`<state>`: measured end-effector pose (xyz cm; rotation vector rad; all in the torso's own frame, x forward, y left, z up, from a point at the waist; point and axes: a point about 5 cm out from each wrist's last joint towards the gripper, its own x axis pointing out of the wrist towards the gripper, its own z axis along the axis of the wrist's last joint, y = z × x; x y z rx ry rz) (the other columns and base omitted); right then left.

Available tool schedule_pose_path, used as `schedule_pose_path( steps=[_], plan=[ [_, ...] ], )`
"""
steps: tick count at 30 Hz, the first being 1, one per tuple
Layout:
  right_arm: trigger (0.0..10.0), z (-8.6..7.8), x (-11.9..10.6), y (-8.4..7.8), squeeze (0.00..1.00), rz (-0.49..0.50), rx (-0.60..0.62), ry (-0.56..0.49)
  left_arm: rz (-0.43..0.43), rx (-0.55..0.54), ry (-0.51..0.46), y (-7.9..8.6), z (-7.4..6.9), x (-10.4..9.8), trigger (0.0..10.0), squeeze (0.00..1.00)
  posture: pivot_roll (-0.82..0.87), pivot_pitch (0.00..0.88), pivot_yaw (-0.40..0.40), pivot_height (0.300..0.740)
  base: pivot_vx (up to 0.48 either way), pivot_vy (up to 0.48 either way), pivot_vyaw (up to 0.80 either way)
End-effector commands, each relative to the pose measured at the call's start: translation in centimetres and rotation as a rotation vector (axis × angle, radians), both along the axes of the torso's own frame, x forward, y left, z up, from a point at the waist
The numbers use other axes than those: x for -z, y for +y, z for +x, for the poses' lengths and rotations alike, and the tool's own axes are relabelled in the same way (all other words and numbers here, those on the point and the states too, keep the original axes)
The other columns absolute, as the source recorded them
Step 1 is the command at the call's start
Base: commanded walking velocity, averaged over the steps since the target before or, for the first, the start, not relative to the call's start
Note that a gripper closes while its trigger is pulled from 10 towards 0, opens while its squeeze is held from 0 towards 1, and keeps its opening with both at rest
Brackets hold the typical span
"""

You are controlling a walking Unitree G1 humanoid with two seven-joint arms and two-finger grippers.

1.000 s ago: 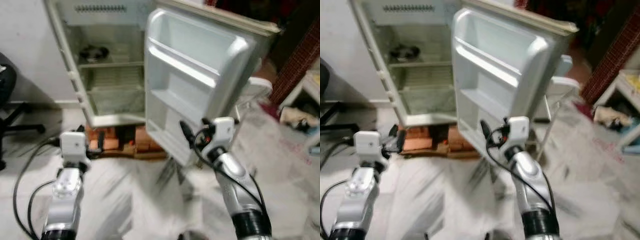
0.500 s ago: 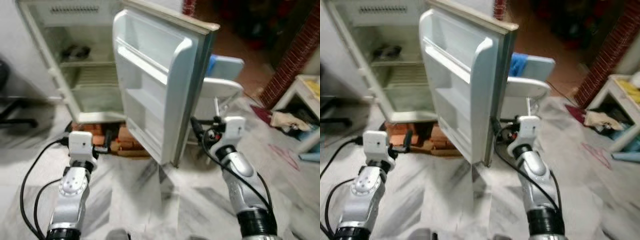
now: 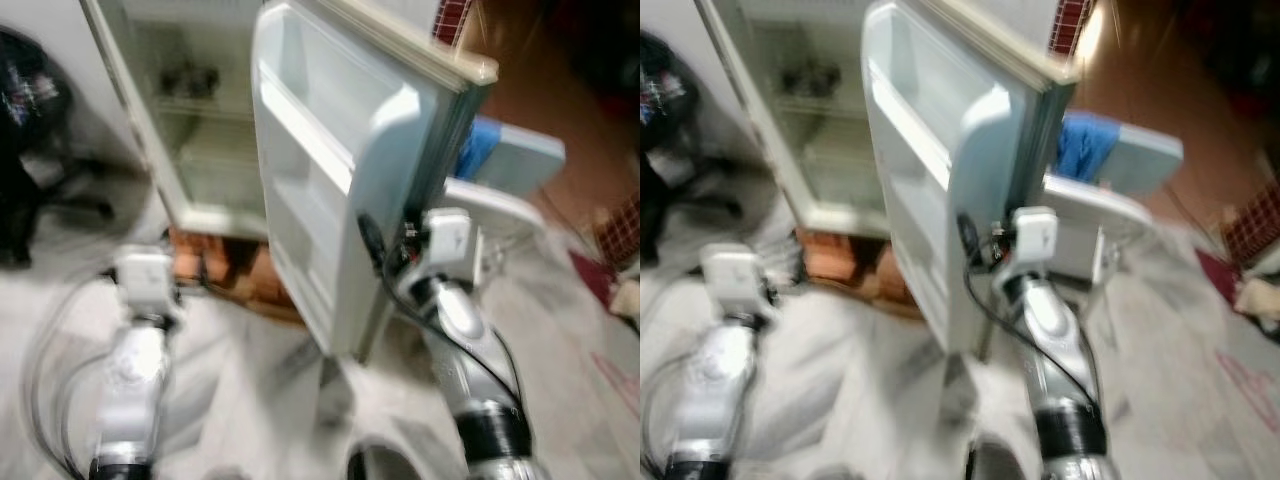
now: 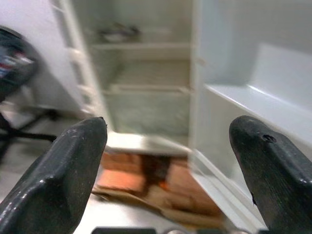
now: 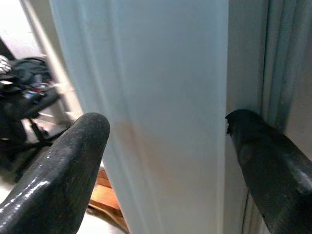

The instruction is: Restocking fridge

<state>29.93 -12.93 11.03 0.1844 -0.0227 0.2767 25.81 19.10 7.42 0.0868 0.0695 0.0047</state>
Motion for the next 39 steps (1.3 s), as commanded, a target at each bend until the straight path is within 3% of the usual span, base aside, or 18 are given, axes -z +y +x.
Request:
schedule_pose_path(
  steps=[1,6,12,14,17,21,26,29,36,39],
  plan=[
    [10.0,0.0,0.3,-1.4,0.00,0.007,0.087,0.018,0.028,-0.033,0.021,1.5,-0.4,0.2,10.0,0.00,-0.01,0.054,-0.021,0.740,0.000,0.000,0.00],
    [10.0,-0.7,0.9,-1.9,0.00,-0.006,0.082,0.038,0.028,-0.032,0.027,1.5,-0.4,0.3,10.0,0.00,-0.01,0.049,-0.025,0.740,0.000,0.000,0.00],
    [10.0,-1.6,2.4,-2.9,0.00,-0.011,-0.071,0.133,0.033,-0.031,0.038,1.6,-0.7,0.6,10.0,0.00,-0.01,0.027,-0.030,0.740,0.000,0.000,0.00],
    [10.0,-1.3,2.5,-3.6,0.00,-0.050,-0.052,0.131,0.034,-0.031,0.041,1.6,-0.8,0.7,10.0,0.00,-0.01,0.023,-0.030,0.740,0.000,0.000,0.00],
    [10.0,0.0,1.8,-5.7,0.00,-0.107,0.071,0.100,0.036,-0.034,0.046,1.8,-0.9,0.8,10.0,0.00,0.00,0.012,-0.032,0.740,0.000,0.000,0.00],
    [10.0,1.5,0.0,-6.7,0.00,-0.094,0.158,0.033,0.038,-0.035,0.047,1.8,-0.9,0.8,10.0,0.00,0.00,0.003,-0.032,0.740,0.000,0.000,0.00],
    [10.0,2.9,-2.0,-5.5,0.00,0.004,0.109,-0.007,0.042,-0.036,0.047,1.8,-0.8,0.8,10.0,0.00,0.01,0.000,-0.033,0.740,0.000,0.000,0.00],
    [10.0,3.2,-2.6,-4.5,0.00,0.001,0.075,-0.035,0.040,-0.039,0.044,1.9,-0.9,0.8,10.0,0.00,0.01,0.000,-0.034,0.740,0.000,0.000,0.00],
    [10.0,2.0,-0.7,-3.9,0.00,-0.019,0.073,0.005,0.013,-0.067,0.045,2.1,-1.1,0.9,10.0,0.00,0.01,0.000,-0.036,0.740,0.000,0.000,0.00],
    [10.0,1.1,0.3,-3.3,0.00,-0.010,0.068,0.032,0.021,-0.093,0.044,2.9,-0.9,0.9,10.0,0.00,0.01,0.000,-0.036,0.740,0.000,0.000,0.00]
  ],
)
